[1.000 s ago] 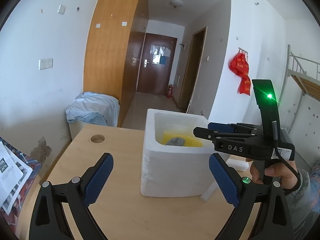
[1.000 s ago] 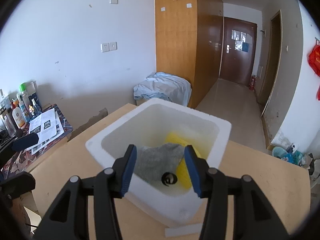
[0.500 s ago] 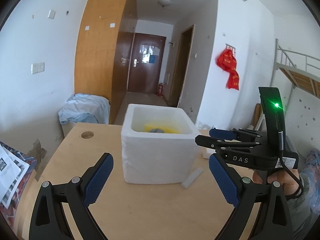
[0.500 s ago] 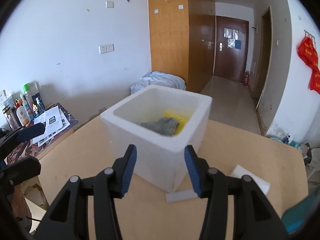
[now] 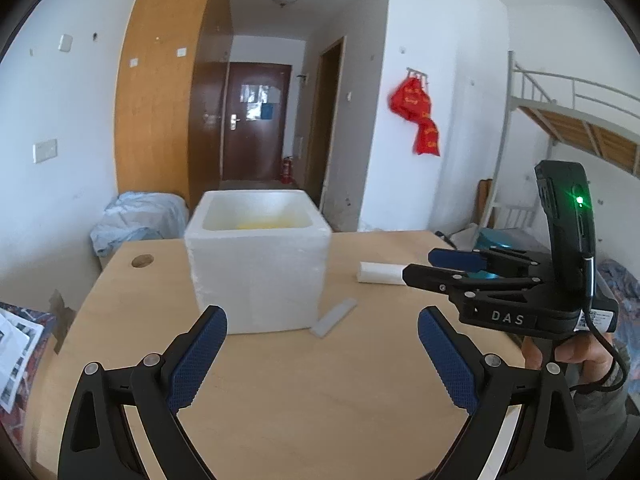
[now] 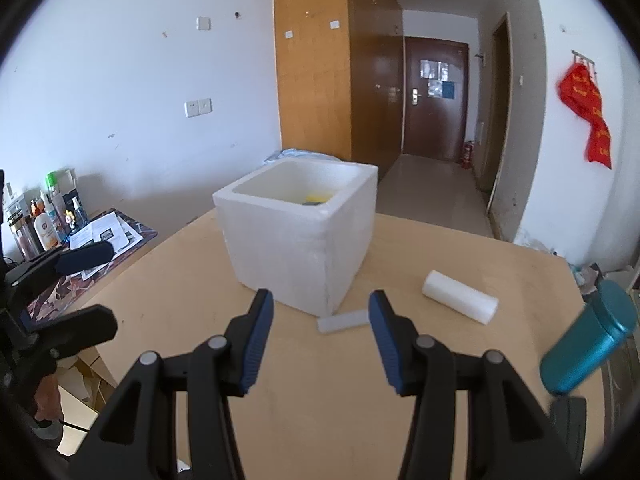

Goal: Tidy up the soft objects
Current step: 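Move both tools back from the box toward the white foam strip and block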

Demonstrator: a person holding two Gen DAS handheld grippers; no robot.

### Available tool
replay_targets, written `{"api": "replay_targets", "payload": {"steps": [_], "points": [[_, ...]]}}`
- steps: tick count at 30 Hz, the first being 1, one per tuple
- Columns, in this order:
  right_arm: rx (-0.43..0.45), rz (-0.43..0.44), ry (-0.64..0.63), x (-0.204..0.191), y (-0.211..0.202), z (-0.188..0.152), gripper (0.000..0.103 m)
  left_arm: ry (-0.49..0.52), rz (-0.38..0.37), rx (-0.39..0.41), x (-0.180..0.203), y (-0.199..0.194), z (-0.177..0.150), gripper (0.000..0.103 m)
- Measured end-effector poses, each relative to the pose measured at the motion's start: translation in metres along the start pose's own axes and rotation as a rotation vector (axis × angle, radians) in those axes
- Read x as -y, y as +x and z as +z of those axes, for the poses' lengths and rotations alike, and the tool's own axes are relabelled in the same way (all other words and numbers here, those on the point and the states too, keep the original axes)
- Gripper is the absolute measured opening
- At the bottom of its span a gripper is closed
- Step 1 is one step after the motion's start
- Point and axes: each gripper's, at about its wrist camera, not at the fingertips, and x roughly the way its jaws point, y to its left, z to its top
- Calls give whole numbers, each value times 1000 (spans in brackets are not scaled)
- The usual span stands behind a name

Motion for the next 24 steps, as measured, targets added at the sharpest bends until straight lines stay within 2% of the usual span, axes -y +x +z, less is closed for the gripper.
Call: {"api": "replay_targets", "payload": {"steps": [4,11,18,24], "points": [[28,-45,13,-2,-16,-8,75,14,-27,3,8,0,-5,97],[37,-125,7,2,-29,-16,78,31,-123,18,23,11,-12,96],[31,-183,43,26,-32,-24,80,51,-221,-3,32,36,-15,96],[-16,-184,58,41,-16,-30,80,75,-240,-32,41,67,-14,96]]}}
